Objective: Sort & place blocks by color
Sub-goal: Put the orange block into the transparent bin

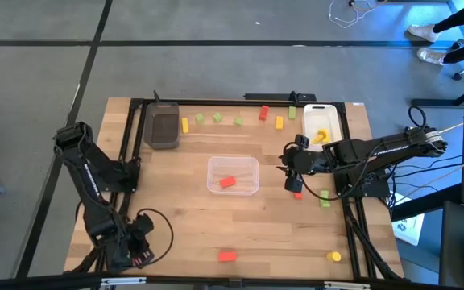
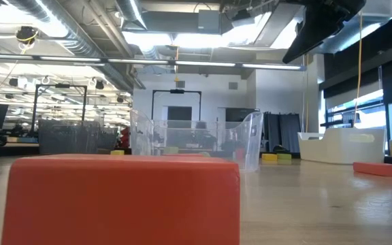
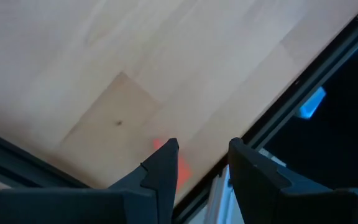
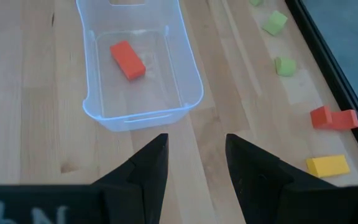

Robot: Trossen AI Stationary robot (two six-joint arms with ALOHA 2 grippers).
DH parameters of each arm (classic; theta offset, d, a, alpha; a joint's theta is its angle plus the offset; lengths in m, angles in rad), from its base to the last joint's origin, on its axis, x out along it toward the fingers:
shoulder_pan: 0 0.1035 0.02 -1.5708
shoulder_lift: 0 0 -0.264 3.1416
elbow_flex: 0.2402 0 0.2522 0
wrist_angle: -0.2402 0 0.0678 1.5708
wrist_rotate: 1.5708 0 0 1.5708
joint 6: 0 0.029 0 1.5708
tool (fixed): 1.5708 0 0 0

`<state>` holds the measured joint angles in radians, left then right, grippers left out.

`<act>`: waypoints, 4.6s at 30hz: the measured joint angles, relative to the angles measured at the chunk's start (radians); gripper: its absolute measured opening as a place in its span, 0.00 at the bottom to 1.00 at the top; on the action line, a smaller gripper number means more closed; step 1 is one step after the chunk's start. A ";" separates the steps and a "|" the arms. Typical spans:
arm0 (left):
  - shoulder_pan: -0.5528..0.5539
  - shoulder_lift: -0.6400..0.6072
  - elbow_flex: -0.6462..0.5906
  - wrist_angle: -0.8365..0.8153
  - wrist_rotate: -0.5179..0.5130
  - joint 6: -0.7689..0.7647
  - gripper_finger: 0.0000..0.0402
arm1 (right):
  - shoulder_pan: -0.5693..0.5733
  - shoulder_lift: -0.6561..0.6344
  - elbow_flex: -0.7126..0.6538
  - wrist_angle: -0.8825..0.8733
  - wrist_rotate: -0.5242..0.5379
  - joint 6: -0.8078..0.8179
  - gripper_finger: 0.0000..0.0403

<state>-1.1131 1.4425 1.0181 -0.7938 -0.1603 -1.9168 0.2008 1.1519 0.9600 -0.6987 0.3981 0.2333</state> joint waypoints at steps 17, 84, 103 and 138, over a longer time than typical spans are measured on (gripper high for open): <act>-0.117 0.086 0.002 0.012 -0.012 -0.197 0.32 | 0.000 0.000 0.000 0.000 0.000 0.023 0.40; -0.042 0.278 0.057 0.043 0.387 0.258 0.31 | 0.000 0.000 0.000 0.023 0.001 0.020 0.40; -0.068 0.277 0.143 -0.136 0.387 0.270 0.31 | 0.000 0.000 0.000 0.025 0.001 0.020 0.40; -0.160 0.281 0.108 -0.031 0.177 0.643 0.31 | 0.000 0.000 0.000 0.025 0.001 0.020 0.40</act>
<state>-1.2736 1.7231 1.1256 -0.8250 0.0167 -1.2737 0.2008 1.1522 0.9596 -0.6739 0.3988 0.2531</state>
